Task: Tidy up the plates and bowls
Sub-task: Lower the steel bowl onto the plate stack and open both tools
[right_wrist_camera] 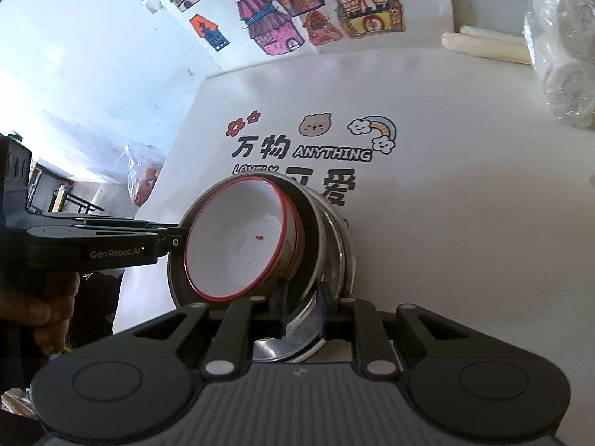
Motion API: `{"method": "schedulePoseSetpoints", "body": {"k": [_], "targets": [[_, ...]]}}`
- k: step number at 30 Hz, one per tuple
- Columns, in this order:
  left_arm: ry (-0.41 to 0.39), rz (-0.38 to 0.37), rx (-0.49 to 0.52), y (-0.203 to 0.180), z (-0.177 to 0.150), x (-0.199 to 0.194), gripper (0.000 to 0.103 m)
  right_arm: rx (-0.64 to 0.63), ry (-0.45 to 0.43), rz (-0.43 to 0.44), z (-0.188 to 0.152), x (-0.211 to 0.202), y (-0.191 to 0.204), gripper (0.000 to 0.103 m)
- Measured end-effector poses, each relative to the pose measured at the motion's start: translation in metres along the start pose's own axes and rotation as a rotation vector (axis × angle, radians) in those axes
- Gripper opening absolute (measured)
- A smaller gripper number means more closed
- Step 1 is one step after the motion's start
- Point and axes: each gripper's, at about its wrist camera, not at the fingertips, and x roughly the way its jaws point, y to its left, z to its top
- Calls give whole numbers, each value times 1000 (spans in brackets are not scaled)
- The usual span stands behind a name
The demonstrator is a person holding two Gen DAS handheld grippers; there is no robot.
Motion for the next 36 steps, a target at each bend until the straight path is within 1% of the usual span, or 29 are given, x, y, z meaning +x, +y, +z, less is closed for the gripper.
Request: {"method": "schedulePoseSetpoints", "body": {"k": [9,23,36], "targets": [[7,10,-22,11,-5,-1,8,-23,15,8,2,8,9,18],[29,20,-18,12,-7,6,9,-31,30,-4,3,14,10,18],[32,29,-26,13,-8,10,9,-54,20,-12,6,13,10,18]]}}
